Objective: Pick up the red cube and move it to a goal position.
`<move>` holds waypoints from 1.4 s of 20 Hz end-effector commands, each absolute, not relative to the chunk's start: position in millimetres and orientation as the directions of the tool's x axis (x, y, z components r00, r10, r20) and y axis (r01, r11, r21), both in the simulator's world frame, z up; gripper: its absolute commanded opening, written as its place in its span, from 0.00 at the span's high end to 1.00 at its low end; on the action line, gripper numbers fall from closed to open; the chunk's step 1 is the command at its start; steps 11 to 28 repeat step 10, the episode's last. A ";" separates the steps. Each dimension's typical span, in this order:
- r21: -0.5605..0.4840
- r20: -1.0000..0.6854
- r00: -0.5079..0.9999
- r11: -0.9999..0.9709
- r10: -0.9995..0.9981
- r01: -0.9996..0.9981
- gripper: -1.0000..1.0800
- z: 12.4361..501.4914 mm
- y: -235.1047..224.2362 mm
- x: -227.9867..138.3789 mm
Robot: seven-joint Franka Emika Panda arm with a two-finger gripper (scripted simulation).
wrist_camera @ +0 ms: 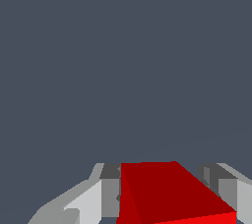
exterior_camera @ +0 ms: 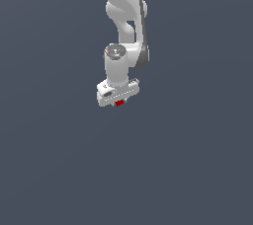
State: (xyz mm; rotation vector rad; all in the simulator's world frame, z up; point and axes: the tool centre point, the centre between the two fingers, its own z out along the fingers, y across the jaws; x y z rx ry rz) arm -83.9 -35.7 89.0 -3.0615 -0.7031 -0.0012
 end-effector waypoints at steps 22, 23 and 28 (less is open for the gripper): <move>0.000 0.000 0.899 -0.899 0.437 0.437 1.00 97.5 -52.2 -84.5; 0.000 0.000 0.899 -0.899 0.437 0.437 1.00 97.5 -52.2 -84.5; 0.000 0.000 0.899 -0.899 0.437 0.437 1.00 97.5 -52.2 -84.5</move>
